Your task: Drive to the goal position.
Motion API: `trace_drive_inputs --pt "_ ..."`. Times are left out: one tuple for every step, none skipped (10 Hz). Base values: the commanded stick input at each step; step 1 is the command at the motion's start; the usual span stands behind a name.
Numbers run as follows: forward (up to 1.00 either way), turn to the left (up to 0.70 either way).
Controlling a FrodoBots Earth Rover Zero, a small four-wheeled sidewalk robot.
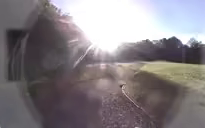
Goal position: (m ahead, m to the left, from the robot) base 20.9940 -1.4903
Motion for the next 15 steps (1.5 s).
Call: trace_drive_inputs --pt "0.5 0.0" --pt "0.5 0.0" --pt "0.5 0.0" --pt "0.5 0.0" --pt "0.5 0.0" --pt "0.5 0.0" --pt "0.5 0.0" --pt "0.5 0.0" --pt "0.5 0.42" --pt "0.5 0.14" --pt "0.5 0.03" --pt "0.5 0.0" --pt "0.5 0.0" --pt "0.5 0.0" --pt "0.5 0.0"
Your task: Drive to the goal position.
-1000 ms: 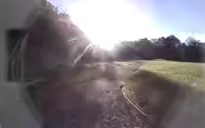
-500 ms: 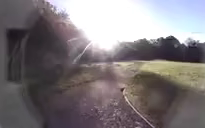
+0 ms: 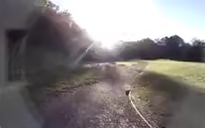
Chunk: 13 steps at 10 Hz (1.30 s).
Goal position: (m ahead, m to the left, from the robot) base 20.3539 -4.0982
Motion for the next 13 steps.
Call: trace_drive_inputs --pt "0.5 0.0" --pt "0.5 0.0" --pt "0.5 0.0" --pt "0.5 0.0" --pt "0.5 0.0" --pt "0.5 0.0" --pt "0.5 0.0" --pt "0.5 0.0" --pt "0.5 0.0" --pt "0.5 0.0" --pt "0.5 0.0" --pt "0.5 0.0" --pt "0.5 0.0"
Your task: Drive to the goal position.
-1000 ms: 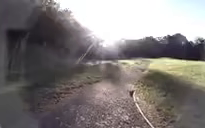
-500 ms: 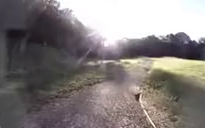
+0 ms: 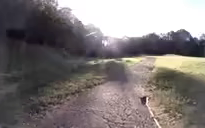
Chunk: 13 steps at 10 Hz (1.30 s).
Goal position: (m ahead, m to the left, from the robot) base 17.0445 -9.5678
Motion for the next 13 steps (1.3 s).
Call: trace_drive_inputs --pt "0.5 -0.03" --pt "0.5 -0.07" --pt "0.5 -0.35" --pt "0.5 -0.38" --pt "0.5 -0.12" --pt "0.5 -0.04" --pt "0.5 0.0" --pt "0.5 0.0" --pt "0.5 0.0" --pt "0.5 0.0" --pt "0.5 0.0" --pt "0.5 0.0" --pt "0.5 0.0"
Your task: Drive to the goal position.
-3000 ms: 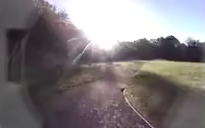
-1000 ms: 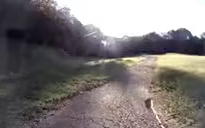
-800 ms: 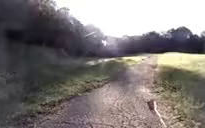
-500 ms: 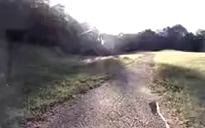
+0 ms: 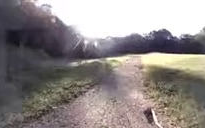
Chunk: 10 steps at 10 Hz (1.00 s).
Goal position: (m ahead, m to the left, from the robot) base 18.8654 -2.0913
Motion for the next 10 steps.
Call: trace_drive_inputs --pt "0.5 0.0" --pt "0.5 0.0" --pt "0.5 0.0" --pt "0.5 0.0" --pt "0.5 0.0" --pt "0.5 0.0" --pt "0.5 0.0" --pt "0.5 -0.03" --pt "0.5 -0.12" --pt "0.5 -0.28"
